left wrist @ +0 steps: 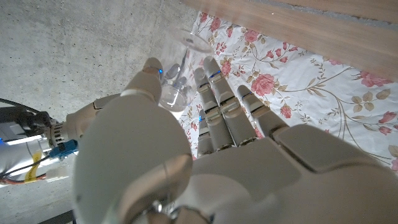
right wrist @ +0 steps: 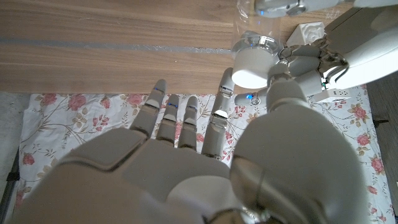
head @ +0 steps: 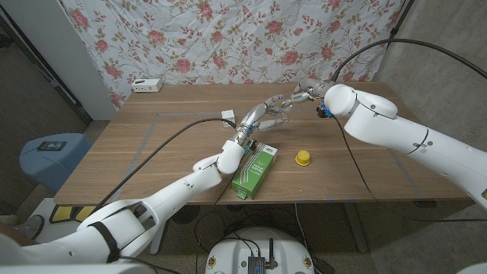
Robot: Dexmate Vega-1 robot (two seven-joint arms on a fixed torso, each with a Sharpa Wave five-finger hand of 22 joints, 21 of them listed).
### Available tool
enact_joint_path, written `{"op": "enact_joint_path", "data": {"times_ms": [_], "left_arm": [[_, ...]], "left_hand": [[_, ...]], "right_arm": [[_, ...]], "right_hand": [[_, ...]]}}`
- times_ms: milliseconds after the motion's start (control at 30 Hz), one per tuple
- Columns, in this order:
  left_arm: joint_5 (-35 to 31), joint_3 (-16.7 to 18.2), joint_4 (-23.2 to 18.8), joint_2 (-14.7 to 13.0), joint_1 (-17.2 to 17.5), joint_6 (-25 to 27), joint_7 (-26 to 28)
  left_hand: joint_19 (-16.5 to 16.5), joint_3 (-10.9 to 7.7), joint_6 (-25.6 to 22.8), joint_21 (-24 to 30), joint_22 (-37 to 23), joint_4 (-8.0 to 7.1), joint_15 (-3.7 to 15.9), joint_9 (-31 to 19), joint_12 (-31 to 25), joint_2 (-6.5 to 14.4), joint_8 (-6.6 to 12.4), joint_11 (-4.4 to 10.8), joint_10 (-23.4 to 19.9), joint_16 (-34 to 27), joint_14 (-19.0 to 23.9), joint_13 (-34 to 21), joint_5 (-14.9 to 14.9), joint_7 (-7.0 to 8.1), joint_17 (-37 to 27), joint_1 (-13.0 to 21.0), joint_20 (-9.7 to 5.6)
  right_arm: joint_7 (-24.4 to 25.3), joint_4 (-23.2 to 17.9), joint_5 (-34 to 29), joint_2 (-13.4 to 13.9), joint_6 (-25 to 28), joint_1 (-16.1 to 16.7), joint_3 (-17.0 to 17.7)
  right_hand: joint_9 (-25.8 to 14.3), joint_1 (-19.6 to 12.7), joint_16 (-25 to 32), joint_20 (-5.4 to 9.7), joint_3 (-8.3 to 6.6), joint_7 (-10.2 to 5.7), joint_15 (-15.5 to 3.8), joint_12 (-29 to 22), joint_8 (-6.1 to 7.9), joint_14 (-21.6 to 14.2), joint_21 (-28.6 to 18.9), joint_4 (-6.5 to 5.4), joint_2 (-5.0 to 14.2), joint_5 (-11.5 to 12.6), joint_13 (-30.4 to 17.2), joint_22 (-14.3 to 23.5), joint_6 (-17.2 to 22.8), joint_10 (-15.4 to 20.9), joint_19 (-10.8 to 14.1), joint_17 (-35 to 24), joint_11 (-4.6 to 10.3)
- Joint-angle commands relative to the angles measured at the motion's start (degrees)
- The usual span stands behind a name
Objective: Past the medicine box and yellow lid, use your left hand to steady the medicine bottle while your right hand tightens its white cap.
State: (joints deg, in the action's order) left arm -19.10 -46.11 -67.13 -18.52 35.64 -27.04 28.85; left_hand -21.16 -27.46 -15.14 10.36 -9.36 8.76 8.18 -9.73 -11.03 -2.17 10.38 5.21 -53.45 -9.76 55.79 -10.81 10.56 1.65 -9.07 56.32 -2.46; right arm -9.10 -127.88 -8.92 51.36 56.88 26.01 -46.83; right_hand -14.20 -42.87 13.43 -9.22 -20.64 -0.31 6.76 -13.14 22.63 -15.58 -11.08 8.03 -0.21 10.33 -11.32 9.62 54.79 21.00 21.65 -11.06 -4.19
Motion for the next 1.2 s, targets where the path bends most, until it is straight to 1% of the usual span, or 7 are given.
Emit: {"op": "enact_joint_path", "data": {"times_ms": [33,167,300,767,900,1100,1200], "left_arm": [[-0.2,0.5,-1.34,-0.53,0.82,0.54,0.19],[-0.31,0.53,-1.39,-0.51,0.94,0.46,0.32],[-0.42,0.57,-1.46,-0.51,1.03,0.4,0.47],[-0.74,0.74,-2.08,-0.64,1.58,0.46,0.91],[-0.81,0.77,-2.21,-0.7,1.64,0.39,0.92],[-0.87,0.83,-2.4,-0.78,1.77,0.25,0.92],[-0.94,0.86,-2.55,-0.82,1.88,0.26,0.96]], "left_hand": [[0.28,-0.11,-0.04,0.24,-0.14,-0.22,3.7,-0.29,-0.23,0.46,0.25,4.42,-4.69,-0.2,0.02,-0.18,0.25,0.23,-0.15,0.02,-6.83],[0.25,-0.1,-0.11,0.25,-0.14,-0.18,3.75,-0.29,-0.22,0.45,0.28,4.44,-4.68,-0.21,0.03,-0.18,0.25,0.25,-0.17,0.08,-6.86],[0.24,-0.11,-0.1,0.26,-0.14,-0.18,3.73,-0.3,-0.25,0.44,0.27,4.45,-4.74,-0.18,-0.02,-0.18,0.25,0.33,-0.15,0.07,-6.86],[0.25,-0.11,-0.11,0.25,-0.14,-0.2,3.75,-0.3,-0.23,0.49,0.27,4.44,-4.68,-0.21,0.03,-0.18,0.25,0.35,-0.16,0.07,-6.81],[0.28,-0.09,-0.13,0.24,-0.14,-0.23,3.7,-0.3,-0.22,0.47,0.27,4.43,-4.67,-0.17,-0.02,-0.18,0.25,0.31,-0.14,0.02,-6.81],[0.27,-0.1,-0.15,0.25,-0.14,-0.2,3.73,-0.3,-0.22,0.44,0.28,4.46,-4.65,-0.13,-0.11,-0.18,0.24,0.34,-0.13,0.03,-6.81],[0.3,-0.1,-0.17,0.24,-0.14,-0.25,3.68,-0.3,-0.16,0.48,0.28,4.42,-4.5,-0.14,-0.11,-0.18,0.24,0.33,-0.13,-0.02,-6.82]], "right_arm": [[1.82,-0.66,-0.81,-0.65,2.33,-0.67,-1.62],[2.33,-0.84,-0.61,-0.95,3.1,-0.79,-1.82],[2.93,-1.03,-0.33,-1.06,3.55,-0.81,-1.9],[5.43,-1.57,0.55,-1.97,5.68,-1.09,-2.51],[5.91,-1.73,0.39,-2.05,6.39,-1.61,-3.38],[6.32,-2.1,-0.33,-2.11,8.22,-2.9,-5.4],[6.67,-2.18,-0.07,-2.12,8.41,-2.99,-5.51]], "right_hand": [[-0.06,0.17,0.21,0.05,0.12,-2.91,0.0,-0.42,0.69,-0.83,-0.42,-0.11,-0.07,0.41,-0.12,0.14,4.3,1.11,0.7,-0.3,0.14],[-0.01,0.67,0.26,0.01,0.35,-2.6,0.0,-0.47,1.17,-1.22,-0.43,-0.22,-0.17,0.4,-0.11,0.15,5.6,1.85,1.03,-0.32,0.19],[0.05,1.06,0.36,-0.04,0.56,-2.76,0.04,-0.61,1.28,-1.63,-0.39,-0.28,-0.34,0.37,-0.1,0.16,5.96,2.6,1.11,-0.33,0.03],[-0.62,2.14,0.84,-0.09,1.15,-2.45,0.44,-0.93,3.17,-3.81,-0.51,-0.22,-0.87,0.34,-0.06,0.18,9.46,5.54,2.3,-0.34,0.19],[-0.99,2.25,0.96,-0.16,1.24,-2.33,0.34,-0.95,4.0,-4.45,-0.6,-0.09,-0.98,0.37,-0.04,0.18,10.83,6.4,2.87,-0.33,0.21],[-1.31,2.39,1.03,-0.03,1.32,-2.14,0.3,-0.87,4.58,-4.88,-0.56,-0.04,-1.03,0.37,-0.02,0.18,11.63,6.86,3.08,-0.35,0.33],[-1.47,2.46,1.05,-0.11,1.36,-2.21,0.25,-0.87,4.68,-5.03,-0.51,-0.03,-1.06,0.37,-0.02,0.18,11.55,7.12,3.07,-0.36,0.23]]}}
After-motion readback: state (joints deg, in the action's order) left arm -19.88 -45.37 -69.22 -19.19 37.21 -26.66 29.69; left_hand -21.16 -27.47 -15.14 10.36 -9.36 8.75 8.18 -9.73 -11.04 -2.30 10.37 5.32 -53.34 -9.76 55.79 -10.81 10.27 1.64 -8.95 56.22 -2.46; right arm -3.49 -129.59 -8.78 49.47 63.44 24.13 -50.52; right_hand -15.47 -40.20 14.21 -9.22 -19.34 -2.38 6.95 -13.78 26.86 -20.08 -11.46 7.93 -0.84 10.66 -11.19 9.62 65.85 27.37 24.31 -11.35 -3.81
